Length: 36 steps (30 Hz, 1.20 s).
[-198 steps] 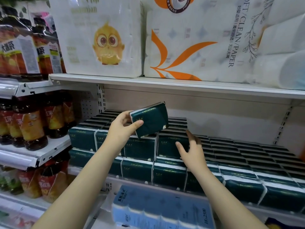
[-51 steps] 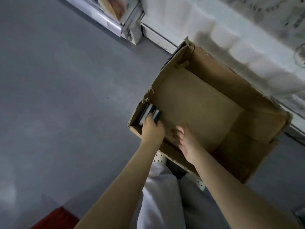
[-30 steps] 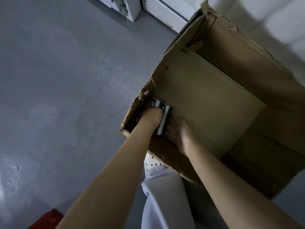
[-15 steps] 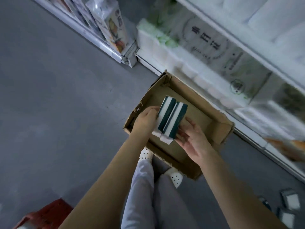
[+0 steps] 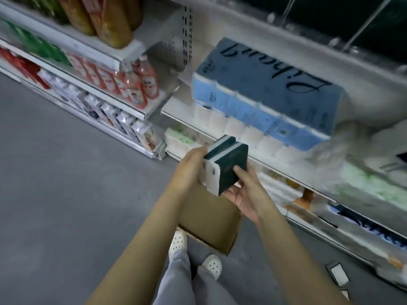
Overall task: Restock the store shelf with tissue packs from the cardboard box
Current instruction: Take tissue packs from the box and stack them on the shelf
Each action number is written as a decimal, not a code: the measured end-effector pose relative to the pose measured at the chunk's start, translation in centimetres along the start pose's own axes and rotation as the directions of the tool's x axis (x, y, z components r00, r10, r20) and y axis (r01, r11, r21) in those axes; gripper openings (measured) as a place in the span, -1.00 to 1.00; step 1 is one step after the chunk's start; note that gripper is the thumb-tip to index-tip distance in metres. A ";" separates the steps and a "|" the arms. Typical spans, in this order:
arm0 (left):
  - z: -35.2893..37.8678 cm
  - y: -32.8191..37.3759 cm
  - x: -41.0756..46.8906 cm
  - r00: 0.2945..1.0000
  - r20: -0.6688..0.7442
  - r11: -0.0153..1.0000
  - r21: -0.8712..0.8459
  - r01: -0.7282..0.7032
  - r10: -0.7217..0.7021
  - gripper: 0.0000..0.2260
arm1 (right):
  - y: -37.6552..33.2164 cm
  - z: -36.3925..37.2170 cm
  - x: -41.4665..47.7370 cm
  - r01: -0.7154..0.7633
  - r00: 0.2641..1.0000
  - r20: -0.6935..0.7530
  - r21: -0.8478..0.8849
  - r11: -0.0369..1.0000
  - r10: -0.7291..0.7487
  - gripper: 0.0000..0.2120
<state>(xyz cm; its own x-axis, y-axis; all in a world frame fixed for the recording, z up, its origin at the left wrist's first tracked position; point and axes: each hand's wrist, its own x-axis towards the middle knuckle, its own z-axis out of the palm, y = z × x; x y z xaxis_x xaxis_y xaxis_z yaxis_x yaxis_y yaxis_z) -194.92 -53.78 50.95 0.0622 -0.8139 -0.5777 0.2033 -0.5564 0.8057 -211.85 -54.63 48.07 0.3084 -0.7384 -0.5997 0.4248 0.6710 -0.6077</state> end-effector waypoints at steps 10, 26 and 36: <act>3.1 11.7 -5.4 0.927 0.223 0.938 0.107 -0.331 0.302 -0.29 | -11.5 6.9 -7.0 0.308 0.934 -0.084 -0.297 0.904 -0.346 -0.63; 2.4 23.9 -6.9 0.754 0.421 0.812 0.069 -0.580 0.504 -0.29 | -20.3 11.8 -13.1 0.645 0.742 0.141 -0.419 0.639 -0.656 -0.38; 3.0 27.8 -7.2 0.715 0.436 0.794 0.003 -0.608 0.546 -0.68 | -21.2 13.5 -14.1 0.729 0.631 0.027 -0.364 0.580 -0.775 -0.51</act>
<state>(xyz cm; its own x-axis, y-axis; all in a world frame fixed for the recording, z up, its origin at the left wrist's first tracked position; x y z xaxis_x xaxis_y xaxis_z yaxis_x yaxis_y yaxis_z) -192.66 -63.94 77.91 -0.2708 -0.9590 0.0839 0.1207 0.0527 0.9913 -213.71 -59.35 76.45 -0.1113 -0.9880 0.1070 0.1611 -0.1242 -0.9791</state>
